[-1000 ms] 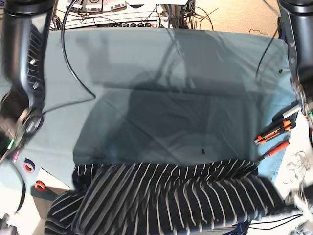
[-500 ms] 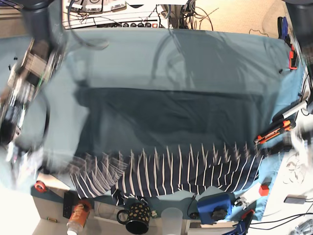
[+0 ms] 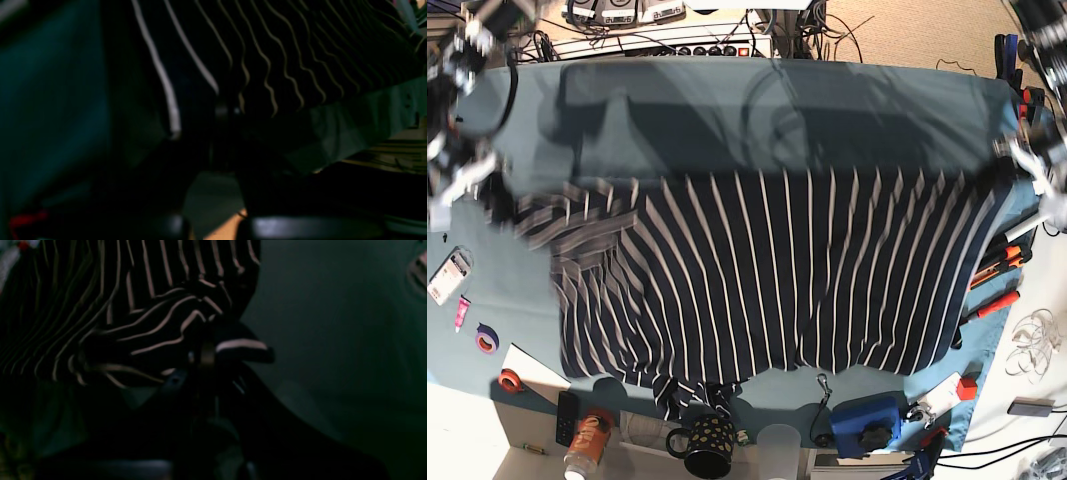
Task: Layout the t-shirt on the table in an organized manner, then fold the t-shirt properly
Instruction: 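Lay the shirt flat on the table with both grippers, spreading it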
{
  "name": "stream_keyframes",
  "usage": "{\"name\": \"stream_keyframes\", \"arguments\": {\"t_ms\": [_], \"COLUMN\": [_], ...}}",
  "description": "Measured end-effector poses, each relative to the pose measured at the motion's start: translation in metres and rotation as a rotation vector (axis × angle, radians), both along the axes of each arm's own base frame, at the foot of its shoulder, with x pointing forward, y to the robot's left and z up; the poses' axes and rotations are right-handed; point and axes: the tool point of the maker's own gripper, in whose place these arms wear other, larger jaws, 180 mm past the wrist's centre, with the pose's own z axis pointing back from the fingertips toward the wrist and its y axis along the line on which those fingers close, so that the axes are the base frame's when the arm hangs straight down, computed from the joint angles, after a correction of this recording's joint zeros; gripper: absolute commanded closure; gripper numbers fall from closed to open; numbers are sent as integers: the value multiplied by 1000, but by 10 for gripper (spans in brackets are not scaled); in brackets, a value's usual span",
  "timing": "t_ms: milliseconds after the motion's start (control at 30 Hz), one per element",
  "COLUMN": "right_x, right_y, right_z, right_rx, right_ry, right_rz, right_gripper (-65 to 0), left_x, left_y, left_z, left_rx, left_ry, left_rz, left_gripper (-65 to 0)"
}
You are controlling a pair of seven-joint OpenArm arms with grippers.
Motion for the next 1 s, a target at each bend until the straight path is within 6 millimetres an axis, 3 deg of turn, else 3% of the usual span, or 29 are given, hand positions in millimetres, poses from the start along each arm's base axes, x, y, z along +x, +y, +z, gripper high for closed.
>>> {"name": "stream_keyframes", "arguments": {"t_ms": [433,733,1000], "right_x": [-77,-127,-146], "right_y": [6,24,24], "right_z": [-49,-59,-65], "right_rx": [14,137,133], "right_ry": [222,311,368], "right_rz": [39,74,70], "right_gripper": [0,0,0], "left_x": [-76,-85,-86], "left_y": [-1,0,0], "left_z": [-38,-39,-39], "left_rx": [15,17,18], "left_ry": [171,180,181], "left_rz": [-29,-31,-31], "left_gripper": [0,0,0]}}
